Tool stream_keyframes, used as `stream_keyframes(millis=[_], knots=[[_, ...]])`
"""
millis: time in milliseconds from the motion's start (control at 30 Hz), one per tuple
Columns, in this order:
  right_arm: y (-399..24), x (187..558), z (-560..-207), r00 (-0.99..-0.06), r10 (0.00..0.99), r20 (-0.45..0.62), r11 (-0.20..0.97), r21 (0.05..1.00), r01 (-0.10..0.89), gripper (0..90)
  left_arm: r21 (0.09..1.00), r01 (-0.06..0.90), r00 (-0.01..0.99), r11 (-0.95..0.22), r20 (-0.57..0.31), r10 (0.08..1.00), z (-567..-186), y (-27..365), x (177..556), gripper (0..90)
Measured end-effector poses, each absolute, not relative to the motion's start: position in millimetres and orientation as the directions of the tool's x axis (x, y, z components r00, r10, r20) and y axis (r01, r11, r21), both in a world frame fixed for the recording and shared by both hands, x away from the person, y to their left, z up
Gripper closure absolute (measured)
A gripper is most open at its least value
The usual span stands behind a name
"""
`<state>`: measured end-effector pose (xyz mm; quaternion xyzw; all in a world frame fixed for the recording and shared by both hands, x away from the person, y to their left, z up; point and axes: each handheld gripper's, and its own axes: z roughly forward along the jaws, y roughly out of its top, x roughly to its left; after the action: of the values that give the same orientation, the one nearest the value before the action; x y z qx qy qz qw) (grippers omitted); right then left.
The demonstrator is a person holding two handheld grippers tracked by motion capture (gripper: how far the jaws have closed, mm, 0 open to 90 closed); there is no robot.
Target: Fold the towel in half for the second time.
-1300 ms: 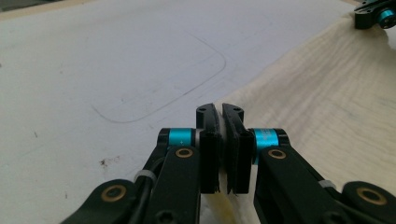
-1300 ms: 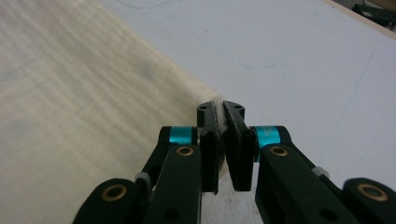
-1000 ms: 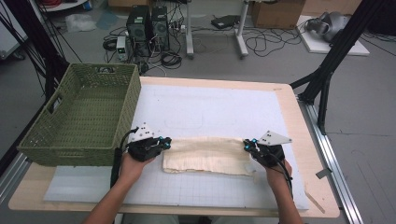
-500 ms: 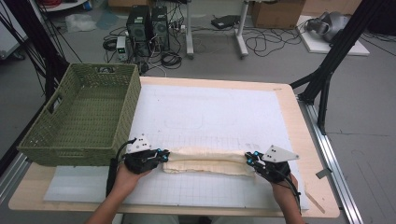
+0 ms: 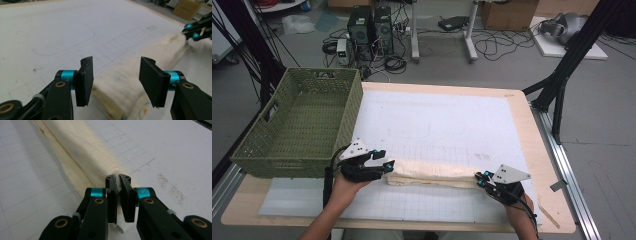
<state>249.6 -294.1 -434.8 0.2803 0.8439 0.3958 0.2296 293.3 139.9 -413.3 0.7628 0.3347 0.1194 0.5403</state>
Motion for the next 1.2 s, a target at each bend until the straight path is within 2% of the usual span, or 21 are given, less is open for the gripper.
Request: stream_keyframes(millis=[133,300,533,667,867,1067,1200], knots=[[-294.2,247.4,-432.9,-0.738,0.658,-0.152,0.519,0.801,0.298,81.5,0.872,0.402,0.775,-0.279,-0.162,0.611,-426.7,119.8,297.0,57.0],[-300.7,240.5,-423.0,-0.709,0.694,-0.121,0.457,0.836,0.304,70.8,0.82,0.445,0.774,-0.359,-0.151,0.614,-446.3,108.8,298.4,64.9],[-290.8,247.7,-400.7,-0.626,0.775,-0.09,0.354,0.882,0.311,55.8,0.809,0.449,0.776,-0.381,-0.141,0.614,-448.3,106.4,296.3,66.7],[-263.5,262.9,-403.6,-0.651,0.752,-0.105,0.392,0.865,0.313,60.0,0.807,0.448,0.779,-0.385,-0.141,0.611,-448.7,108.6,294.7,67.4],[-232.3,271.5,-436.6,-0.725,0.683,-0.087,0.489,0.792,0.366,72.8,0.805,0.451,0.779,-0.385,-0.145,0.61,-448.9,111.9,293.4,68.2],[-254.7,270.4,-444.3,-0.685,0.718,-0.122,0.515,0.755,0.406,73.2,0.8,0.46,0.779,-0.384,-0.157,0.607,-448.7,115.2,291.8,68.3],[-276.6,266.8,-446.1,-0.644,0.758,-0.107,0.477,0.764,0.435,72.6,0.8,0.46,0.781,-0.385,-0.159,0.604,-449.0,117.3,289.9,68.6]])
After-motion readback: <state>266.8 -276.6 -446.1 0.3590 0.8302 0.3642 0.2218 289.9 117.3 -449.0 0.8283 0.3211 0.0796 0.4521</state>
